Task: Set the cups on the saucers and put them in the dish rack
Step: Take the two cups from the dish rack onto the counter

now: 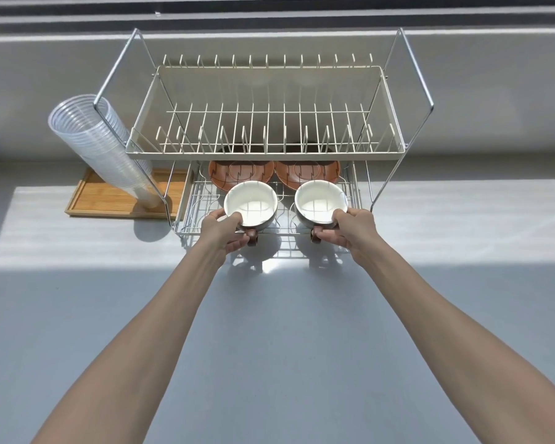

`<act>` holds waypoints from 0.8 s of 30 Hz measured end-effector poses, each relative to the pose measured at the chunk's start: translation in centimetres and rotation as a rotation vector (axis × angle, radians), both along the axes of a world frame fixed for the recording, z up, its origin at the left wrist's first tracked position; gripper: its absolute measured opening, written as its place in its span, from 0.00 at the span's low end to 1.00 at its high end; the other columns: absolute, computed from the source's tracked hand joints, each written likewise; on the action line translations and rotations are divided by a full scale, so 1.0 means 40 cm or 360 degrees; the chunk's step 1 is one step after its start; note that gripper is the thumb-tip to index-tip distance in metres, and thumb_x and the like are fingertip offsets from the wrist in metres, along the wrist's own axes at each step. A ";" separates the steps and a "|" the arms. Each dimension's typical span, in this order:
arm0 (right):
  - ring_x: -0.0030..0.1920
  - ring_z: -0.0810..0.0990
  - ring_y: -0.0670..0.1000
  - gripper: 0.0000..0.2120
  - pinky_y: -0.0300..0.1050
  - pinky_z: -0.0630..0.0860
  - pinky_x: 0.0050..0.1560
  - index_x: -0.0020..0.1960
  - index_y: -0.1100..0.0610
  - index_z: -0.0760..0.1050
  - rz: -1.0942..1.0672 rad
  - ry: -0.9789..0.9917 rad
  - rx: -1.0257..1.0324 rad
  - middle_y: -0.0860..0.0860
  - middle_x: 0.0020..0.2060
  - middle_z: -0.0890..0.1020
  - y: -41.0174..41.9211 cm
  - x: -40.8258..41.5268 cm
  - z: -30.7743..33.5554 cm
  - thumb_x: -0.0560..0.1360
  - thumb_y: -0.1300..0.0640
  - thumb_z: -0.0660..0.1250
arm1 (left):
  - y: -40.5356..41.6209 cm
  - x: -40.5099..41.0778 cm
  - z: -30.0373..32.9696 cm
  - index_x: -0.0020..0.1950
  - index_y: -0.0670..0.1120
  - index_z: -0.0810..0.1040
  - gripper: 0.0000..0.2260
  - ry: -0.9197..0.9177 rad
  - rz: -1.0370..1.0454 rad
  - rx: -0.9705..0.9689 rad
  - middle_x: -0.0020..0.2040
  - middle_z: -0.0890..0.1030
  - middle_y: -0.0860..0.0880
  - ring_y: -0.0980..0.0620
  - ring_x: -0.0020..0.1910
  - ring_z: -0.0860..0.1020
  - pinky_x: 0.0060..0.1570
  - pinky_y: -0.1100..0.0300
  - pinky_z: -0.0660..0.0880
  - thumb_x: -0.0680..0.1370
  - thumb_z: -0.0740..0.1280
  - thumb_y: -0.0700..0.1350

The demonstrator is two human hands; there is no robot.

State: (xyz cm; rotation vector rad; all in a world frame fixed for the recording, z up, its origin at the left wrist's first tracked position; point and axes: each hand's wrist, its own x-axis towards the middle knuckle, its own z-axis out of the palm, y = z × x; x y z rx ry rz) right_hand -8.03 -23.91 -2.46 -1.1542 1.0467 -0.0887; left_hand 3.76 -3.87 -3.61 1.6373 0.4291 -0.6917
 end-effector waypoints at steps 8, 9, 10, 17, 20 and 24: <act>0.27 0.85 0.56 0.13 0.40 0.81 0.27 0.60 0.66 0.71 0.0010 -0.0086 -0.0052 0.69 0.51 0.78 0.013 -0.054 0.030 0.76 0.69 0.58 | 0.009 -0.051 0.017 0.74 0.45 0.67 0.26 -0.0061 0.0040 -0.0015 0.62 0.78 0.37 0.48 0.32 0.82 0.23 0.65 0.77 0.76 0.64 0.36; 0.27 0.85 0.56 0.14 0.40 0.81 0.27 0.61 0.67 0.71 0.0003 -0.0090 -0.0055 0.70 0.52 0.78 0.015 -0.066 0.034 0.76 0.69 0.58 | 0.012 -0.061 0.022 0.74 0.45 0.67 0.26 -0.0083 0.0036 -0.0020 0.61 0.78 0.38 0.49 0.30 0.83 0.23 0.65 0.77 0.76 0.64 0.36; 0.28 0.85 0.57 0.16 0.41 0.81 0.27 0.62 0.68 0.71 0.0001 -0.0092 -0.0061 0.69 0.52 0.78 0.018 -0.080 0.037 0.75 0.69 0.58 | 0.015 -0.073 0.027 0.74 0.45 0.67 0.26 -0.0103 0.0030 -0.0022 0.59 0.78 0.39 0.50 0.28 0.83 0.23 0.65 0.77 0.76 0.64 0.36; 0.31 0.85 0.60 0.15 0.45 0.84 0.32 0.60 0.68 0.73 -0.0018 -0.0111 -0.0111 0.59 0.37 0.79 0.047 -0.214 0.046 0.75 0.69 0.57 | 0.040 -0.187 0.036 0.73 0.45 0.67 0.25 -0.0091 -0.0006 -0.0028 0.46 0.80 0.44 0.52 0.22 0.82 0.22 0.65 0.76 0.76 0.64 0.36; 0.31 0.85 0.60 0.15 0.45 0.84 0.33 0.60 0.67 0.74 -0.0058 -0.0113 -0.0114 0.59 0.34 0.80 0.055 -0.284 0.035 0.75 0.69 0.58 | 0.040 -0.240 0.030 0.74 0.45 0.66 0.26 -0.0069 -0.0068 -0.0030 0.56 0.79 0.39 0.51 0.23 0.82 0.23 0.65 0.77 0.76 0.64 0.36; 0.33 0.86 0.61 0.16 0.47 0.85 0.35 0.60 0.67 0.74 -0.0144 -0.0077 -0.0112 0.64 0.43 0.81 0.048 -0.380 0.004 0.75 0.67 0.59 | 0.017 -0.307 0.026 0.73 0.46 0.67 0.24 -0.0050 -0.0177 -0.0040 0.57 0.79 0.39 0.50 0.24 0.82 0.24 0.64 0.78 0.77 0.64 0.36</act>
